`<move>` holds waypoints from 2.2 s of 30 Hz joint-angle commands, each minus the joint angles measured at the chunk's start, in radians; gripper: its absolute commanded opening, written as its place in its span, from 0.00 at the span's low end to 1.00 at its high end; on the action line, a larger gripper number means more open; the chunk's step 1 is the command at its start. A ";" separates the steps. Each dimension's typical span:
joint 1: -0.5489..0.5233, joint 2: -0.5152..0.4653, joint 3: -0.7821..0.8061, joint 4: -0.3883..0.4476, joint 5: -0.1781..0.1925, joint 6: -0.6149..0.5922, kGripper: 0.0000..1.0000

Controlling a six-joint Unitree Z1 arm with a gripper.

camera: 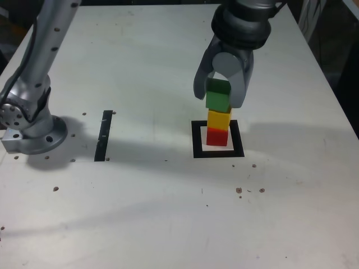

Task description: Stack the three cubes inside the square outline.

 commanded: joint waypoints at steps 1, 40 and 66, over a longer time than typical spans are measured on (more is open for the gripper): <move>0.003 0.009 -0.001 0.007 -0.004 0.000 0.44; -0.011 -0.177 0.040 0.020 -0.058 -0.020 0.99; 0.155 -0.577 1.063 -0.443 -0.033 -0.047 0.99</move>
